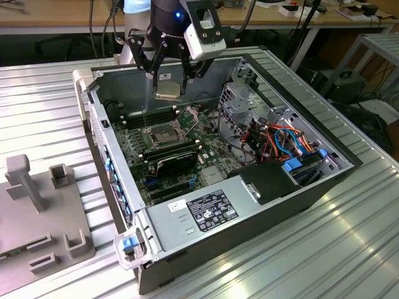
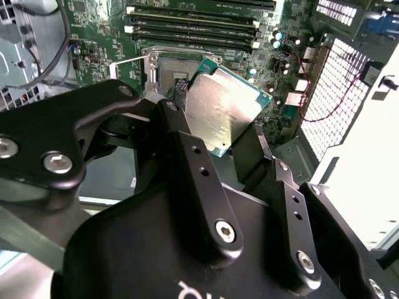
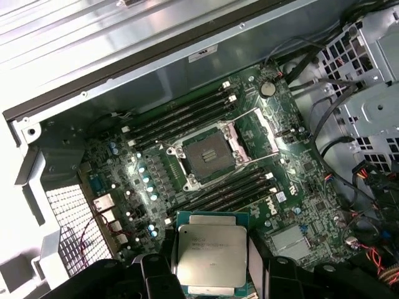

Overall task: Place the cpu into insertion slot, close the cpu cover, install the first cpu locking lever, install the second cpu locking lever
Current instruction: 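Place the cpu into insertion slot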

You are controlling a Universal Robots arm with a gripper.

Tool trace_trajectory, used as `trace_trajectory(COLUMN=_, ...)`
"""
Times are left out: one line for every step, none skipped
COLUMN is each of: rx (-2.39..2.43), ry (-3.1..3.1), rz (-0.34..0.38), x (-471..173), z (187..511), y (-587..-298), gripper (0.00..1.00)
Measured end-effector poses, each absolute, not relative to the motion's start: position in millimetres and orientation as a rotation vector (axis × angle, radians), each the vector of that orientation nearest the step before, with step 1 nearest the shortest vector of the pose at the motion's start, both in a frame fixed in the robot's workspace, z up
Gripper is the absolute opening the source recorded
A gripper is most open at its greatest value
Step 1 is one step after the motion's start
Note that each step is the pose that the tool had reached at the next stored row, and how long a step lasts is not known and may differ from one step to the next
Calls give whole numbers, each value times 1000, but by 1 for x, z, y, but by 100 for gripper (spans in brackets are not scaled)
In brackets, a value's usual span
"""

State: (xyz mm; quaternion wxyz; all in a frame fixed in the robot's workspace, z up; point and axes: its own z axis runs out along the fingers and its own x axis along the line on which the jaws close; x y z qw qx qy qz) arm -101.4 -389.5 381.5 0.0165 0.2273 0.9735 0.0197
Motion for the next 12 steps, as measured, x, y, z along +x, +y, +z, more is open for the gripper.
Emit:
trace_trajectory(rx=732, ry=3020, rz=61, x=-101, z=381, y=-389, gripper=54)
trace_trajectory(rx=755, ry=3014, rz=60, x=-101, z=380, y=-389, gripper=54)
trace_trajectory(rx=776, ry=3009, rz=60, x=-101, z=379, y=-389, gripper=54)
trace_trajectory(rx=781, ry=3007, rz=60, x=-101, z=379, y=-389, gripper=54)
trace_trajectory(rx=782, ry=3007, rz=60, x=-101, z=378, y=-389, gripper=54)
trace_trajectory(rx=785, ry=3006, rz=60, x=-101, z=378, y=-389, gripper=54)
trace_trajectory(rx=804, ry=3001, rz=60, x=-101, z=377, y=-389, gripper=54)
trace_trajectory(rx=829, ry=2994, rz=59, x=-101, z=376, y=-389, gripper=54)
trace_trajectory(rx=847, ry=2988, rz=59, x=-101, z=376, y=-389, gripper=54)
trace_trajectory(rx=867, ry=2983, rz=58, x=-101, z=376, y=-389, gripper=54)
trace_trajectory(rx=888, ry=2976, rz=58, x=-101, z=375, y=-389, gripper=54)
trace_trajectory(rx=901, ry=2972, rz=58, x=-101, z=374, y=-388, gripper=54)
